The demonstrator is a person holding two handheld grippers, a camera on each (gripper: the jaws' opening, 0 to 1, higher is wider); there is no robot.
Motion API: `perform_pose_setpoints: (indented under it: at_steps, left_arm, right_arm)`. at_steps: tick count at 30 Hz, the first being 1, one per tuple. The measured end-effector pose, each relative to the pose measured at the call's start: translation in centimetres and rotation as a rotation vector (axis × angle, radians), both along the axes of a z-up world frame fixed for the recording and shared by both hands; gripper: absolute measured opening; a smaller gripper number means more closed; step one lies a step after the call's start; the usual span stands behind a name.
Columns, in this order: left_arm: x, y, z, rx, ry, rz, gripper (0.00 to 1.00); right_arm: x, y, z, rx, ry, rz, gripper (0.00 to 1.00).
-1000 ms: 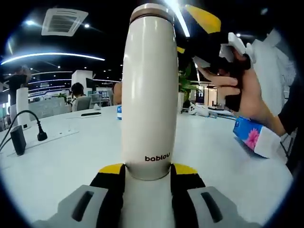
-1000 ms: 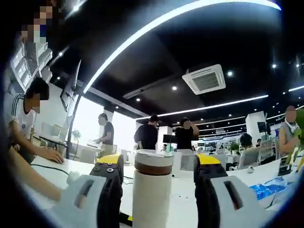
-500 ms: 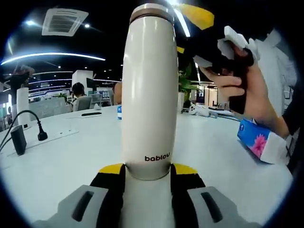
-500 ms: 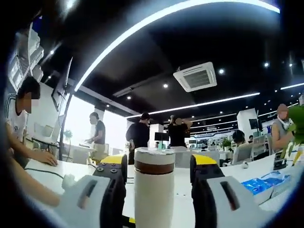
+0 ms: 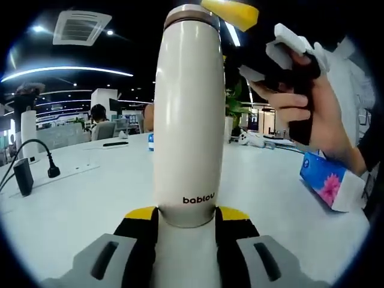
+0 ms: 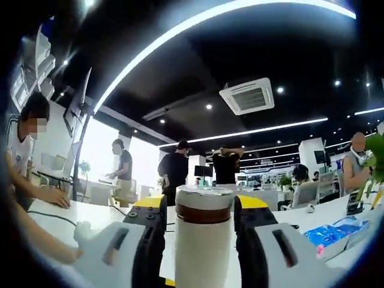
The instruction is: Grasp the water cup twist off the cup lid place the cup lid on the table
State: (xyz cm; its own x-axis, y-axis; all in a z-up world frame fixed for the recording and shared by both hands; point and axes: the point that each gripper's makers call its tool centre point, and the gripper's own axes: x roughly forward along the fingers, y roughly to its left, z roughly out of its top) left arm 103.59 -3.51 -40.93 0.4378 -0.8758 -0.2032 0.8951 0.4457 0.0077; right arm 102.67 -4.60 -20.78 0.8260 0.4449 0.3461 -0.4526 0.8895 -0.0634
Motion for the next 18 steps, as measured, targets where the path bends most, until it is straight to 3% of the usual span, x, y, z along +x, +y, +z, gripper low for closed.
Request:
perform_pose_setpoints:
  at_steps: [5, 18]
  left_arm:
    - [-0.03, 0.02, -0.02, 0.0, 0.0, 0.0, 0.39]
    - [-0.13, 0.03, -0.05, 0.0, 0.0, -0.001, 0.39]
  right_arm:
    - [0.23, -0.32, 0.01, 0.002, -0.001, -0.007, 0.42]
    - [0.31, -0.5, 0.03, 0.016, 0.003, 0.024, 0.42]
